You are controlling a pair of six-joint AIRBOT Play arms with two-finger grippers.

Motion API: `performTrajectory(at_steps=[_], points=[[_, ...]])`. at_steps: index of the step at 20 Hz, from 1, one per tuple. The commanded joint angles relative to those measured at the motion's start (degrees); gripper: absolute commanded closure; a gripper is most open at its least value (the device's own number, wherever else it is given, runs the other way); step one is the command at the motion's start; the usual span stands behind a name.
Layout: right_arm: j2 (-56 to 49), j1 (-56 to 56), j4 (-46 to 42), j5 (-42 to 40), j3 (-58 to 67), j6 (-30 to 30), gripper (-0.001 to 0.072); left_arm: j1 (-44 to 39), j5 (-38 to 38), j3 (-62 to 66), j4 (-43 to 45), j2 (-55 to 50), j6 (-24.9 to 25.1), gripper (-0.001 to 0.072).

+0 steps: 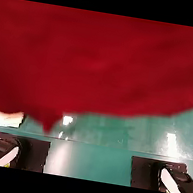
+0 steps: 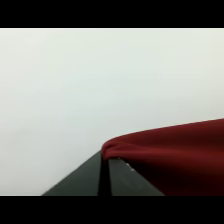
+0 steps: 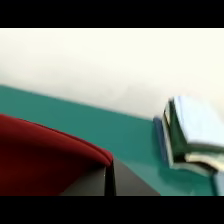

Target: Fold the shirts.

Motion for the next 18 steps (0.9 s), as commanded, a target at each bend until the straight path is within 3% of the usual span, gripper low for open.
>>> performTrajectory(at_steps=[1,5,8,11,13,18], points=[[-6.9,0.0,-1.5,10.3,-0.6,1.6,0.0697,0.0,-10.5,0.5,-1.6,-7.0,0.0,0.0683],[-18.1,0.0,-1.9,13.5,-11.8,0.8,0.0697,0.0,-24.9,-1.6,-1.6,-23.8,0.0,0.0683],[-26.8,0.0,-1.9,7.6,-21.2,-0.2,0.0696,0.0,-23.6,-11.9,-1.5,-34.7,0.1,0.0683],[-35.8,0.0,-1.8,-1.3,-25.8,-0.2,0.0697,0.0,-12.7,-22.5,0.1,-45.5,3.3,0.0683],[-40.8,0.0,-1.4,-7.3,-25.5,-0.2,0.0697,0.0,-6.0,-23.3,3.1,-51.5,2.9,0.0683],[-51.5,0.2,4.5,-10.8,-13.5,-0.2,0.0696,0.2,13.7,-22.2,3.3,-53.8,2.4,0.0683]])
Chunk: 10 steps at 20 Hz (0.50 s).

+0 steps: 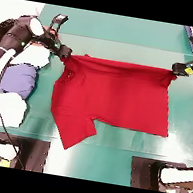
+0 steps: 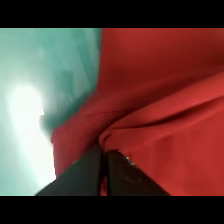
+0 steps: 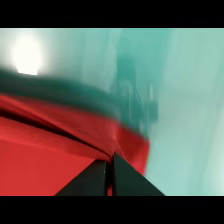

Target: Fold the shirts.

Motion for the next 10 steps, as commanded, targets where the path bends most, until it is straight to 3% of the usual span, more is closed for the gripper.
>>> performTrajectory(at_steps=[1,2,3,4,5,6,10], points=[[-7.6,0.1,5.6,-3.4,7.6,0.0,0.0696,0.2,13.8,0.2,1.2,-2.4,-0.6,0.0683],[-9.1,0.1,7.4,-3.0,9.7,0.1,0.0690,0.2,14.4,0.3,1.7,-2.4,-1.3,0.0680],[-10.4,0.1,9.2,-2.3,11.7,0.2,0.0507,0.2,13.9,0.3,1.8,-2.4,-1.3,0.0475],[-11.3,0.0,10.3,-1.3,13.4,0.2,0.0275,0.6,12.4,0.4,1.9,-2.3,-2.1,0.0176],[-11.5,0.0,10.3,0.1,14.7,0.2,0.0240,1.4,9.3,1.2,2.1,-2.3,-3.3,0.0164],[-11.2,-0.4,9.9,2.2,15.8,0.2,0.0241,2.7,5.3,2.5,2.2,-2.3,-4.4,0.0221],[-3.7,-3.3,10.0,8.1,11.5,-0.3,0.0266,11.2,-11.1,3.2,2.2,2.1,-5.9,0.0225]])
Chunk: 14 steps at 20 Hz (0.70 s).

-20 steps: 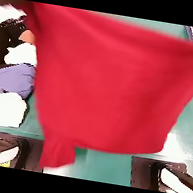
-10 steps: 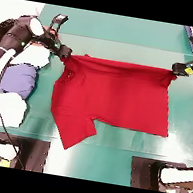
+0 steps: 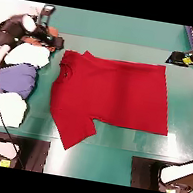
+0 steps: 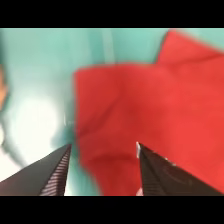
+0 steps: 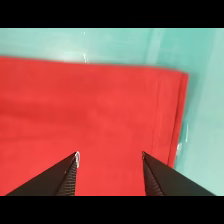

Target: Fold the shirts.

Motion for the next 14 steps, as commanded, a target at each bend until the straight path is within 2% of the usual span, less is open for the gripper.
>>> performTrajectory(at_steps=[1,4,7,9,14], points=[[6.3,-2.4,0.9,5.6,-4.7,-0.4,0.0277,7.0,-14.3,-1.8,0.1,4.2,-1.7,0.0226],[15.6,-4.2,3.1,8.5,-15.7,-1.1,0.0276,10.5,-16.2,-15.9,-1.6,13.2,-1.6,0.0225],[25.1,-5.1,6.2,6.8,-27.5,-2.3,0.0277,10.5,-16.1,-34.8,-5.0,23.5,-1.4,0.0225],[30.0,-5.1,6.3,4.8,-33.3,-2.5,0.0277,10.5,-16.0,-45.7,-10.6,29.3,-0.2,0.0225],[38.2,-5.1,6.4,0.6,-42.0,-2.4,0.0277,10.5,-15.0,-58.7,-18.9,35.3,3.6,0.0225]])
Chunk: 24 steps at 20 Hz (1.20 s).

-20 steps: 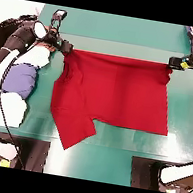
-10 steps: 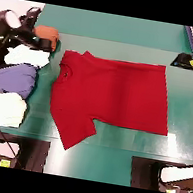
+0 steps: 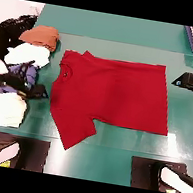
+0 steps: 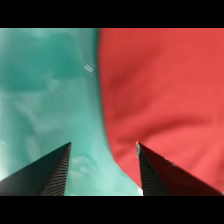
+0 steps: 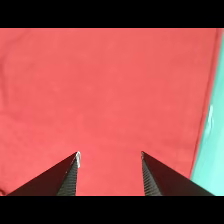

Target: Fold the shirts.

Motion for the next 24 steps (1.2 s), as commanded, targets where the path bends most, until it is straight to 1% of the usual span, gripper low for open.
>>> performTrajectory(at_steps=[1,3,5,6,10,13,14,15,16,19,21,24], points=[[5.6,-0.1,0.4,-2.1,-6.0,-0.1,0.0276,0.2,0.9,-9.2,-5.4,3.4,2.1,0.0225],[7.5,-0.1,0.4,-2.2,-7.6,-0.1,0.0277,0.2,3.1,-11.5,-7.0,3.3,2.2,0.0225],[8.9,-0.1,0.3,-2.2,-8.7,-0.1,0.0277,0.2,4.7,-13.3,-11.8,3.3,6.2,0.0225],[9.5,-0.1,0.3,-2.0,-8.9,-0.1,0.0277,0.2,6.1,-14.2,-12.9,3.3,7.3,0.0226],[10.6,-0.2,0.2,0.0,-8.9,-0.1,0.0277,0.2,10.1,-16.3,-13.0,3.2,7.3,0.0225],[10.7,-2.4,0.2,2.5,-9.4,0.0,0.0277,0.2,14.0,-16.3,-14.2,3.2,7.6,0.0228],[11.1,-4.2,0.2,3.3,-10.6,0.0,0.0277,0.2,15.1,-16.3,-15.1,3.2,7.7,0.0385],[12.0,-6.5,0.2,3.8,-12.7,0.0,0.0277,0.2,15.6,-16.2,-15.9,3.2,7.9,0.0667],[13.4,-9.4,0.2,3.9,-16.0,0.0,0.0277,0.2,15.5,-15.9,-16.0,3.2,8.3,0.0682],[17.2,-20.3,-1.8,4.0,-27.3,-0.1,0.0275,0.2,13.4,-13.5,-16.0,3.2,9.7,0.0683],[18.0,-27.5,-4.4,4.7,-34.5,-0.1,0.0250,0.2,12.1,-11.1,-16.0,3.3,10.4,0.0683],[17.9,-32.7,-3.7,2.4,-41.8,-0.1,0.0251,0.2,12.2,-8.3,-16.0,3.3,11.1,0.0684]])
